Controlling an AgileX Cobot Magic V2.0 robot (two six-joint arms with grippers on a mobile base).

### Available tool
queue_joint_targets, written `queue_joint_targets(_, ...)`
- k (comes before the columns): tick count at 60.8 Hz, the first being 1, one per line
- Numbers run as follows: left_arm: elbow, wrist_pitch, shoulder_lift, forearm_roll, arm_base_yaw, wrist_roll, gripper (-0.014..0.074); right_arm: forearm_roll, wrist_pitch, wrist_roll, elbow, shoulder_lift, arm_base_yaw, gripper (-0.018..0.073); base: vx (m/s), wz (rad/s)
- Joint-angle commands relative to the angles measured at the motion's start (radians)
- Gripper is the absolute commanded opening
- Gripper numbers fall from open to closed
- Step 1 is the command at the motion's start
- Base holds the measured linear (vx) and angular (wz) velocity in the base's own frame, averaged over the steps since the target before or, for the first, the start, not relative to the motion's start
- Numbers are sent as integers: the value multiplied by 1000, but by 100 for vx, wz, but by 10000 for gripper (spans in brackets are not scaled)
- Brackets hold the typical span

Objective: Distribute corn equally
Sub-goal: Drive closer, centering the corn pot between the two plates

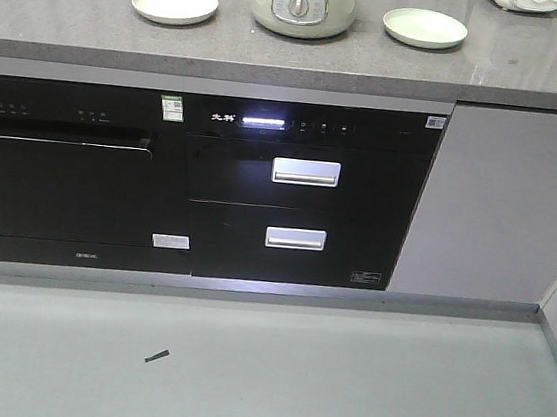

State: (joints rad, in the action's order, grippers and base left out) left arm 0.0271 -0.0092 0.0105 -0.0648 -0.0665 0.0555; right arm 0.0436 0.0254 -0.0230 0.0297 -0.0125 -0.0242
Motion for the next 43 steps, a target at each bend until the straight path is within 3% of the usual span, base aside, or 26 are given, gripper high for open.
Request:
queue_joint_targets(1,3,-72,17,1,-3,4,-7,7,80,-6,7,-6,4,-4,9,-5)
queue_joint_targets(43,3,-72,17,1,-3,4,-7,7,80,-6,7,-6,4,-4,9,-4)
